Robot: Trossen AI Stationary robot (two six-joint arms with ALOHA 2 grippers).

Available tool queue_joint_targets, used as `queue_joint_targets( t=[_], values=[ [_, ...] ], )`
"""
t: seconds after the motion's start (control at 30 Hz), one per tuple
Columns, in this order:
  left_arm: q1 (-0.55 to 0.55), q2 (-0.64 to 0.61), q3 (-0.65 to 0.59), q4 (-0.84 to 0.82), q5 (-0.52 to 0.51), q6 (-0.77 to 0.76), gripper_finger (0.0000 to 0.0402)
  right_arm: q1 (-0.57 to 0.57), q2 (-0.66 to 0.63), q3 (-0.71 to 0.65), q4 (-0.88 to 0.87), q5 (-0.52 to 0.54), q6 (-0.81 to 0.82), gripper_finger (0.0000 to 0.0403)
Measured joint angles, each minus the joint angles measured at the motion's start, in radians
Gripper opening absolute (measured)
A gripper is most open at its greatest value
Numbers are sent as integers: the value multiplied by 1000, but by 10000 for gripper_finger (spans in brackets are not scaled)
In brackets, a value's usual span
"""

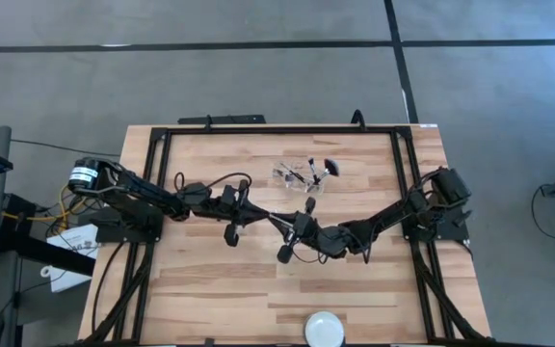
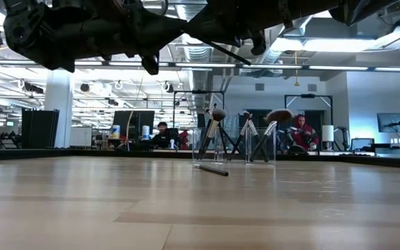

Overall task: Put items in baskets/containers
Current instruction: Put the black eyeshadow brush into the transparent organizer

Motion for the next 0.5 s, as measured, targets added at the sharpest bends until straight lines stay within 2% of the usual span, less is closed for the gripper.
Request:
queue_joint_targets(
  t=[0.1, 0.33, 0.5],
  values=[
    [0, 0, 2, -1, -60, 65, 11, 8, -24, 0, -25, 34, -61, 79],
    [63, 1, 67, -143, -89, 130, 11, 60, -186, 0, -238, 392, -216, 146],
    [151, 0, 183, -286, -126, 262, 10, 95, -307, 1, -381, 425, -155, 184]
  ],
)
